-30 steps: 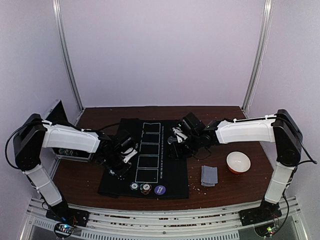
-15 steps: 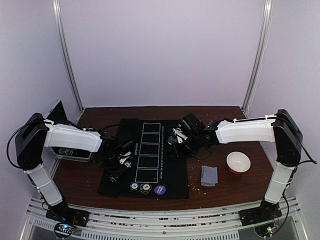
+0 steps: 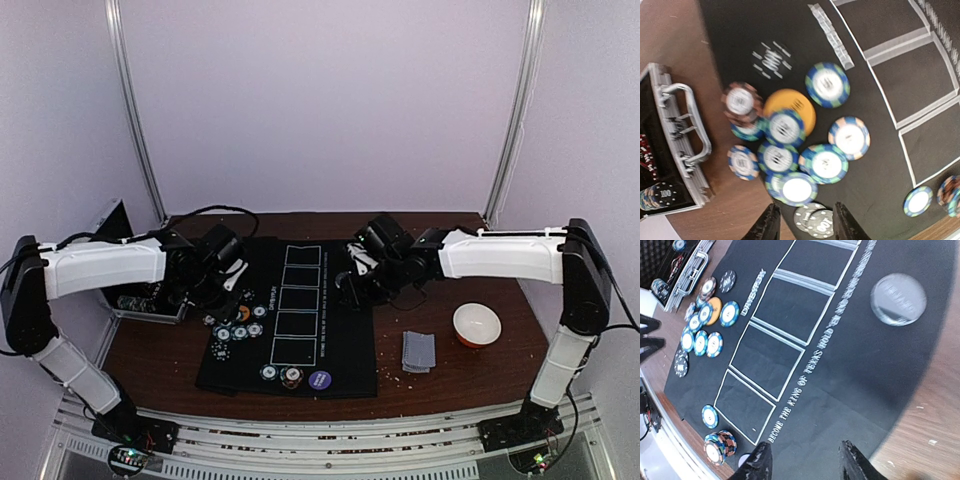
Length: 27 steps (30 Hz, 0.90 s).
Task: Distribute texas hold em gaming equipment
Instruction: Adjust the poker chips pile in the big blind area, then pick up the face-down deck piles from the center of the board.
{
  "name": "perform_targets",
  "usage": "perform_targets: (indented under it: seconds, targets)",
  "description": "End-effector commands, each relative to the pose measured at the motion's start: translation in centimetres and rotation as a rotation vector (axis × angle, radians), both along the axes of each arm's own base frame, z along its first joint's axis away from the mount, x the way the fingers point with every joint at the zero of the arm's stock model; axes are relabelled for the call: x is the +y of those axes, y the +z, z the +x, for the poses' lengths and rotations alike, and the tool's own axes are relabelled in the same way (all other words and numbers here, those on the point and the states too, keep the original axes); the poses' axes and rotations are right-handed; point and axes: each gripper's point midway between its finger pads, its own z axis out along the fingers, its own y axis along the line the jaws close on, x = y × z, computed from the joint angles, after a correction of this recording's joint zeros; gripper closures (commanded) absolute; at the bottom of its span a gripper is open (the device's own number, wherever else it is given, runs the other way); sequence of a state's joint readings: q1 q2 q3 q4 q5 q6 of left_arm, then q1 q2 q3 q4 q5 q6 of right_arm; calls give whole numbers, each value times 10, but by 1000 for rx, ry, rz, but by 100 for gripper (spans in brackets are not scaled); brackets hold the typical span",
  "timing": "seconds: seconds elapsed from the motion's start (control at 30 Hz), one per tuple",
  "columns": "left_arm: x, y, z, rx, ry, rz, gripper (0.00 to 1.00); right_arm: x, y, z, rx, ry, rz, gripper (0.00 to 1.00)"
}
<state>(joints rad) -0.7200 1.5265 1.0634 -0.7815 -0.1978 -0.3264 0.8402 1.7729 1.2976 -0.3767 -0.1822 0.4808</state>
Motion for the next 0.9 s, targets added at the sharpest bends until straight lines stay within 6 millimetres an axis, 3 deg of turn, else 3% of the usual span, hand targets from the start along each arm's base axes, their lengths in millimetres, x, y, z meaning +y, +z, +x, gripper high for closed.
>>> perform_targets:
  seconds: [0.0, 0.07, 0.13, 0.17, 0.33, 0.53, 0.67, 0.87]
  targets:
    - [8, 41, 28, -91, 62, -112, 57, -43, 39, 12, -130, -107, -155, 47]
    - [19, 58, 38, -143, 101, -135, 49, -68, 44, 12, -154, -176, -238, 29]
    - [28, 74, 46, -198, 136, -152, 38, -93, 47, 9, -168, -246, -310, 5]
    - [34, 80, 50, -225, 154, -152, 33, -105, 48, 5, -170, -272, -338, 0]
    - [45, 98, 59, -300, 190, -159, 20, -136, 29, -16, -129, -363, -361, 0]
    - [43, 85, 57, -266, 183, -154, 19, -154, -7, -42, -20, -443, -365, 0]
    - [43, 77, 54, -250, 174, -144, 19, -155, -31, -59, 42, -460, -350, 0]
    - [44, 75, 54, -248, 163, -135, 18, -155, -47, -68, 67, -477, -346, 0]
